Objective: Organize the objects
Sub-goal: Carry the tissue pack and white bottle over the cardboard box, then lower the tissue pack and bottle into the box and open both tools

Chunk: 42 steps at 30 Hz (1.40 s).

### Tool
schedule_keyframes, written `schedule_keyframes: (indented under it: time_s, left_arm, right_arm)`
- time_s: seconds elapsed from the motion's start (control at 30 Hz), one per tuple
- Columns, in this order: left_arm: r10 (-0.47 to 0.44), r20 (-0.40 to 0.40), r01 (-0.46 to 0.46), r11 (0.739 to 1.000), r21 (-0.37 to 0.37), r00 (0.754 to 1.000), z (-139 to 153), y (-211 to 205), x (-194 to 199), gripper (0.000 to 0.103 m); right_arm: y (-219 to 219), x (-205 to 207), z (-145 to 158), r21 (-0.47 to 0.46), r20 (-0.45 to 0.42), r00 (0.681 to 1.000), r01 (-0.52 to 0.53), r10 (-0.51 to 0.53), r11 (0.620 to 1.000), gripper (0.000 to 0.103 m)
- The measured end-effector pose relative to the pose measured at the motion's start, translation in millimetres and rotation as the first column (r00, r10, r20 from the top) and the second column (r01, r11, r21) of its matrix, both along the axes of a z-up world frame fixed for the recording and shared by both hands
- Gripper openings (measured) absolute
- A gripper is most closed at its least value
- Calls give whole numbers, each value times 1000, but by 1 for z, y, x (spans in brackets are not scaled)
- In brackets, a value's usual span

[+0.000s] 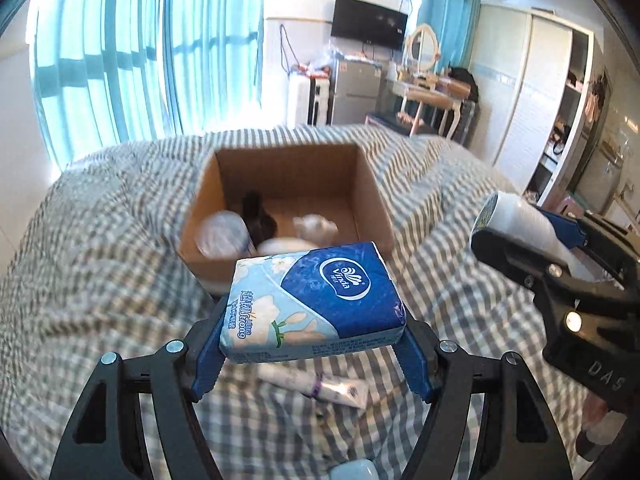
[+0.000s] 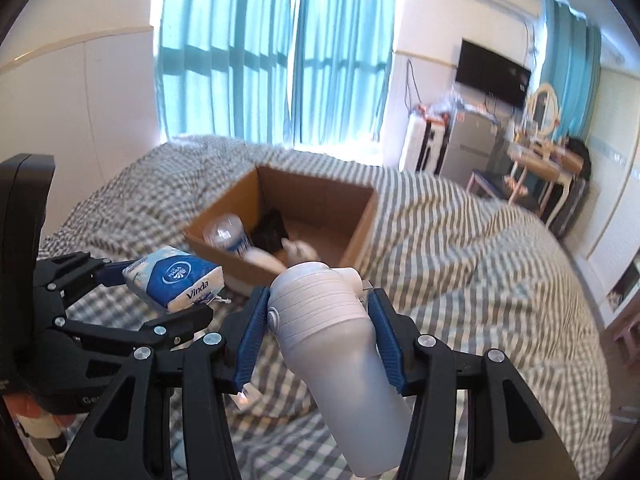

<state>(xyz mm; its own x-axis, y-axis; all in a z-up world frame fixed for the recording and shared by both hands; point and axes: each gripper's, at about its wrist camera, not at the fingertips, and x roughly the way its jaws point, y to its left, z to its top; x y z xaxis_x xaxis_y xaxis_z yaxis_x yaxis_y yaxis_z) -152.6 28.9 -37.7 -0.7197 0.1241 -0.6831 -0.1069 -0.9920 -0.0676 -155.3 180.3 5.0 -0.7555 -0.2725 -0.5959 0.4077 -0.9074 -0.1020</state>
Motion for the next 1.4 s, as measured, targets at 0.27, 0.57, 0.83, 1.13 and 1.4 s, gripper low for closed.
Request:
schedule_keyframes:
  time_s: [0.27,0.57,0.83,1.13,1.4]
  left_arm:
    - [40,-109,-45,998,-45,993,50,-25,-31,75]
    - [69,-132,-73,997,-33,989,60,-47,-104,75]
    - [63,-131,-70,996,-51,989,40,-61,-174,75]
    - [-56,-57,53,997,-55,997,-33,-52,-203,75]
    - [-82,18,84,992,-91,996,-68,-36,-205,75]
  right_arm:
    - [-35,-31,37,-48,-57,997,-46,43,998,51]
    - [-67,-113,51,-127,-48,998,-34,28,991,51]
    - [-79,-196,30,-182,13,1000,24,-22,983,51]
    - [-77,-237,-48,-171,136,990,58,-35,984,51]
    - [-74,-251,-84,-138,196,979,86,-58,987,51]
